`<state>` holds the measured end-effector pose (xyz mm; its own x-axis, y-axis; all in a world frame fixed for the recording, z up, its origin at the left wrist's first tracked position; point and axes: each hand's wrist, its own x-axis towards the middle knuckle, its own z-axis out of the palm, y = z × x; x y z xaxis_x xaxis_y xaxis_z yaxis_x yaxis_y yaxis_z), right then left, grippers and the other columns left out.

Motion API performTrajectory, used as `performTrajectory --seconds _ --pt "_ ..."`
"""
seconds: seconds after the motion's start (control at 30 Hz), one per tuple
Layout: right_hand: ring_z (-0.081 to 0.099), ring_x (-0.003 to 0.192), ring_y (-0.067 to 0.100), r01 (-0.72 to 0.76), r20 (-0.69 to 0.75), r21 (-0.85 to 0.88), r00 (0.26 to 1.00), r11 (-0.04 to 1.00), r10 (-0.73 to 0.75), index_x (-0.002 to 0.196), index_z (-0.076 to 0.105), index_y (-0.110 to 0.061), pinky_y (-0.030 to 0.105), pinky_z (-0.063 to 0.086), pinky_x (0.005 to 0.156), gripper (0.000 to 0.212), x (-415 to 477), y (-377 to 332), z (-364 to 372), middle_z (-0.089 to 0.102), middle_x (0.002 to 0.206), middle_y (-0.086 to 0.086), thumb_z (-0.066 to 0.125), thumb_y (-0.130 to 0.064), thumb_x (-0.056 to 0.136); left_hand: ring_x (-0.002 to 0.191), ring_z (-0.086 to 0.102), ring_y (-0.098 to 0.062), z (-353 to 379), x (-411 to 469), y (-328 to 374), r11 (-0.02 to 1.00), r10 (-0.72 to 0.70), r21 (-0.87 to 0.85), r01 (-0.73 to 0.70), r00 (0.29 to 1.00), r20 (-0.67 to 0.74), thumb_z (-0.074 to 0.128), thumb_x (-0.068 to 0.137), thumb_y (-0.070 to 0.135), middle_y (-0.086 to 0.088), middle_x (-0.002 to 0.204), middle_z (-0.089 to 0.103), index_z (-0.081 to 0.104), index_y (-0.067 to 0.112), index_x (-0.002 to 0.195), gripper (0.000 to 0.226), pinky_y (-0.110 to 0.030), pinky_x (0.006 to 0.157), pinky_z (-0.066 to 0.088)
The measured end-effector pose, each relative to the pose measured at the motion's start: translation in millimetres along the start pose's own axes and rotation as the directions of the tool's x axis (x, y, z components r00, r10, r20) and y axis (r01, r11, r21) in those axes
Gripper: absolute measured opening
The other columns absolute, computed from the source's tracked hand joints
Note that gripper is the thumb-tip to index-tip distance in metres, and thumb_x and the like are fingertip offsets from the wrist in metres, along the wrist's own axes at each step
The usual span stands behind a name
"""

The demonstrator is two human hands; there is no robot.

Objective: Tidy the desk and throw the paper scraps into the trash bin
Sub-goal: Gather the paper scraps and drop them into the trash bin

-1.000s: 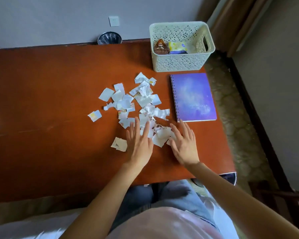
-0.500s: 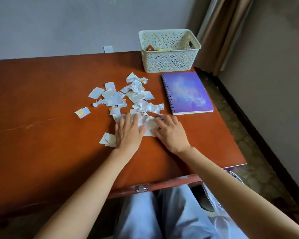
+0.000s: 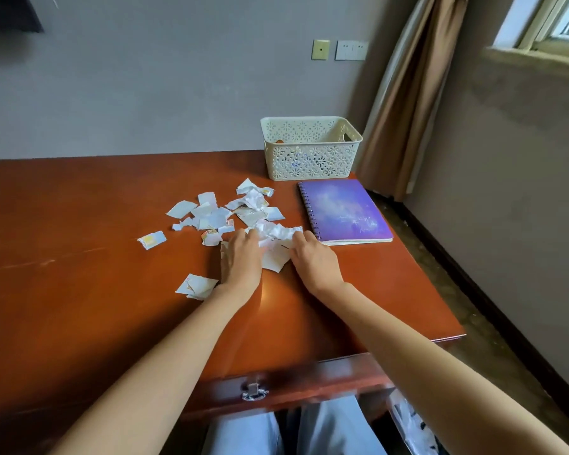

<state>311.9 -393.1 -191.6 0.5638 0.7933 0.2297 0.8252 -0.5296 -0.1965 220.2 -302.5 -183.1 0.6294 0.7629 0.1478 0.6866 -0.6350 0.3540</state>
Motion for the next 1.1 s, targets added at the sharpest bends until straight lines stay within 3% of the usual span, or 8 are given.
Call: performTrajectory --seconds 0.13,0.3,0.4,0.63,0.77,0.9,1.0,1.1 --pt "0.057 0.095 0.043 -0.061 0.017 0.2 0.998 0.978 0.058 0.104 0.048 0.0 0.043 0.042 0.071 0.015 6 6 -7 0.057 0.108 0.022 0.041 -0.01 0.096 0.105 0.055 -0.033 -2 5 1 0.993 -0.043 -0.109 0.038 0.998 -0.041 0.046 0.096 0.007 -0.014 0.119 0.054 0.053 0.004 0.116 0.022 -0.036 0.076 0.044" --pt "0.056 0.083 0.04 -0.245 -0.011 0.557 0.953 0.794 0.303 0.085 0.054 0.002 0.034 0.034 0.063 0.011 16 12 -19 0.065 0.088 0.025 0.051 -0.008 0.089 0.113 0.054 -0.031 -25 12 7 0.936 -0.129 -0.346 0.073 0.981 -0.142 0.048 0.096 0.012 -0.016 0.124 0.054 0.055 0.005 0.124 0.03 -0.031 0.08 0.045" --pt "0.039 0.067 0.028 -0.32 0.008 0.667 0.906 0.673 0.422 0.058 0.034 -0.013 0.032 0.026 0.055 0.033 27 13 -33 0.047 0.062 0.012 0.054 -0.009 0.084 0.111 0.055 -0.028 -37 18 14 0.886 -0.181 -0.458 0.077 0.965 -0.188 0.051 0.095 0.014 -0.016 0.122 0.058 0.058 0.003 0.119 0.028 -0.024 0.075 0.04" --pt "0.047 0.055 0.02 -0.267 0.018 0.846 0.879 0.461 0.476 0.062 0.041 -0.014 0.031 0.037 0.056 0.024 31 24 -70 0.055 0.067 0.014 0.057 -0.014 0.08 0.078 0.057 -0.019 -67 15 48 0.738 -0.176 -0.672 -0.061 0.944 -0.28 0.057 0.089 0.012 -0.005 0.087 0.059 0.063 0.0 0.096 0.015 -0.023 0.06 0.047" --pt "0.044 0.045 0.012 -0.203 -0.013 0.915 0.85 0.349 0.527 0.062 0.047 -0.016 0.024 0.034 0.046 0.024 1 51 -92 0.06 0.062 0.005 0.058 -0.014 0.083 0.06 0.06 -0.029 -62 -1 91 0.616 -0.132 -0.78 -0.109 0.962 -0.239 0.061 0.083 0.012 0.003 0.062 0.055 0.053 0.021 0.063 0.023 -0.033 0.06 0.046" --pt "0.042 0.051 0.015 -0.224 -0.052 0.914 0.761 0.337 0.647 0.06 0.046 -0.013 0.023 0.031 0.044 0.024 -50 99 -98 0.052 0.056 0.005 0.058 -0.015 0.08 0.049 0.054 -0.024 -32 -41 152 0.504 -0.012 -0.856 -0.113 0.99 -0.138 0.058 0.073 0.028 0.0 0.054 0.055 0.048 0.024 0.058 0.018 -0.032 0.058 0.048" --pt "0.042 0.051 0.013 -0.267 -0.114 0.889 0.659 0.373 0.744 0.059 0.046 -0.012 0.015 0.032 0.04 0.025 -98 142 -96 0.049 0.055 0.004 0.059 -0.015 0.081 0.042 0.053 -0.01 6 -79 202 0.431 0.113 -0.898 -0.095 0.992 -0.051 0.06 0.083 0.014 -0.005 0.056 0.055 0.049 0.02 0.063 0.023 -0.019 0.045 0.044" --pt "0.035 0.054 0.013 -0.32 -0.13 0.888 0.517 0.331 0.846 0.058 0.041 -0.012 0.011 0.029 0.037 0.03 -146 189 -81 0.043 0.059 0.006 0.059 -0.013 0.08 0.036 0.053 0.001 50 -120 244 0.475 0.269 -0.877 -0.066 0.96 0.073 0.057 0.087 0.012 0.007 0.055 0.057 0.05 0.023 0.065 0.026 -0.019 0.046 0.043"
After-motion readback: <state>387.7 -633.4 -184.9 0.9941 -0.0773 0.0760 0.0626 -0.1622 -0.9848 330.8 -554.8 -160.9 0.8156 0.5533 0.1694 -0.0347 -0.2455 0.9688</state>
